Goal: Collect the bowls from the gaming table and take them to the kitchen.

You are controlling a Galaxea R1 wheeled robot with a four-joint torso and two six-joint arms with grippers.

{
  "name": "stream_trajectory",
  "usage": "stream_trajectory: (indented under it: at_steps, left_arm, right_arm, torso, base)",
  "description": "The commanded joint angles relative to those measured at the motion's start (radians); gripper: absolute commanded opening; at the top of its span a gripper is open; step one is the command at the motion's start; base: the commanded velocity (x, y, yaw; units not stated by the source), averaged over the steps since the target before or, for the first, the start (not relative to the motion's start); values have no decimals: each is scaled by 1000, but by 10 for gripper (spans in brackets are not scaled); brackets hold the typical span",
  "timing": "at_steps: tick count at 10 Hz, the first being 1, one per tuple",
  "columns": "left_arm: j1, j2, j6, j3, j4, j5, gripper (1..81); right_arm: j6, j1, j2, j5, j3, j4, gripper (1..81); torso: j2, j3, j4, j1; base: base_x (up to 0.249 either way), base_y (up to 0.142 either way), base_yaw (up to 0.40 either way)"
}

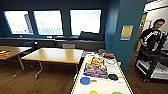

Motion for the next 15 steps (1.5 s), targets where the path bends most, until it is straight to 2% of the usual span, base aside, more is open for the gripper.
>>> stream_trajectory:
  at_steps: [1, 3, 4, 6, 9, 12, 13, 15]
  left_arm:
    - [-52, 3, 5, 0, 7, 51, 811]
    - [-52, 9, 5, 0, 4, 51, 811]
    - [-52, 15, 5, 0, 4, 51, 811]
    - [-52, 20, 5, 0, 4, 51, 811]
    - [-52, 26, 5, 0, 5, 51, 811]
    - [-52, 33, 7, 0, 7, 51, 811]
    - [-52, 33, 7, 0, 8, 51, 811]
    - [-52, 32, 7, -4, 8, 51, 811]
  right_arm:
    - [8, -10, -323, 78, 333, 53, 811]
    - [15, -16, -474, 125, 497, 62, 811]
    - [15, -21, -547, 153, 575, 64, 811]
    - [15, -22, -691, 192, 717, 73, 811]
    - [21, -18, -894, 276, 919, 79, 811]
    - [22, 2, -1062, 354, 1075, 82, 811]
    - [54, 24, -1116, 368, 1118, 81, 811]
    - [139, 103, -1199, 370, 1169, 79, 811]
  torso:
    - [0, 0, 0, 1]
    - [0, 0, 0, 1]
    - [0, -46, 0, 1]
    - [0, -87, 0, 1]
    - [0, -176, 0, 1]
    - [0, -263, 0, 1]
    - [0, -218, 0, 1]
    - [1, -248, 0, 2]
  base:
    - [0, 0, 0]
    - [0, 0, 0]
    - [0, 0, 0]
    - [0, 0, 0]
    - [0, 0, 0]
    - [0, 0, 0]
    - [0, 0, 0]
    - [0, 0, 0]
